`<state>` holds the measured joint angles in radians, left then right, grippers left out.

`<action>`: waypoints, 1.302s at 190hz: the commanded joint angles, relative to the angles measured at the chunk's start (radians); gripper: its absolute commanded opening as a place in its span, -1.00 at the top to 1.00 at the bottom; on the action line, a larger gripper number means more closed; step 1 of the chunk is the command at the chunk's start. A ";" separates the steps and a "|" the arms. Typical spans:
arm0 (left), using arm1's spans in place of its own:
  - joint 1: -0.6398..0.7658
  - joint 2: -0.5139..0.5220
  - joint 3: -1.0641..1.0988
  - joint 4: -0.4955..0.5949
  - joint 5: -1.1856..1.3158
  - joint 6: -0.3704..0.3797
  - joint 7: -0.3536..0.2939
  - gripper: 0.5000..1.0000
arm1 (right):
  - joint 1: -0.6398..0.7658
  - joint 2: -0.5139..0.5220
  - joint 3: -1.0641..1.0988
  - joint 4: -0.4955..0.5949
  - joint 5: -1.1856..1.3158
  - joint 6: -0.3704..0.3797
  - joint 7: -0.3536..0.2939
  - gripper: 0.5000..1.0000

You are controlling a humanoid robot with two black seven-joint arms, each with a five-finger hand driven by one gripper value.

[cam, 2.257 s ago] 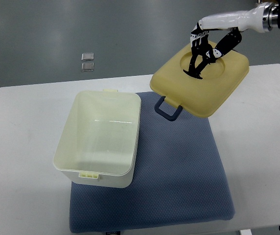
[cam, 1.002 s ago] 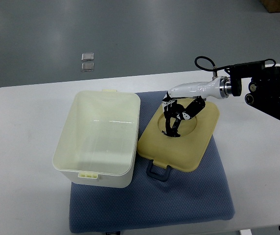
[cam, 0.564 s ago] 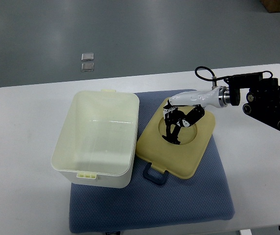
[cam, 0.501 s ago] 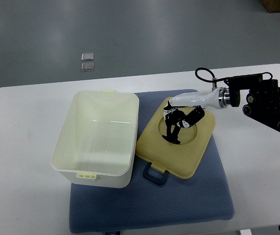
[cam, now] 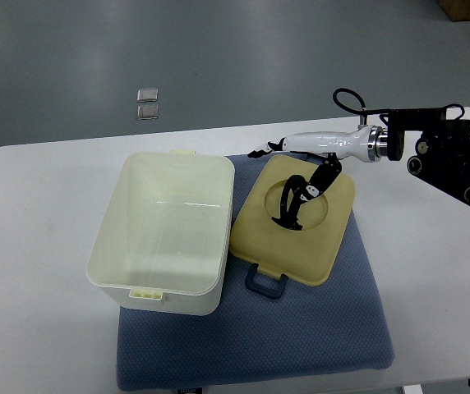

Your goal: Open white storage box with right hand

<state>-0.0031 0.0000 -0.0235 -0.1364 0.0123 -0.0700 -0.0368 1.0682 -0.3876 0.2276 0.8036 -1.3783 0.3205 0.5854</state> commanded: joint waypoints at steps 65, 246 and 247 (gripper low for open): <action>0.000 0.000 0.000 0.000 0.000 -0.001 0.000 -1.00 | 0.018 -0.007 0.153 0.000 0.140 0.054 0.008 -0.70; 0.000 0.000 -0.001 0.000 0.000 -0.001 0.000 -1.00 | -0.254 0.118 0.317 -0.382 1.254 -0.011 -0.108 -0.70; 0.000 0.000 -0.001 0.000 0.000 -0.001 0.000 -1.00 | -0.254 0.118 0.317 -0.382 1.254 -0.011 -0.108 -0.70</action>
<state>-0.0030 0.0000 -0.0231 -0.1363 0.0123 -0.0700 -0.0368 0.8437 -0.2839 0.5426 0.4221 -0.1710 0.3005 0.5150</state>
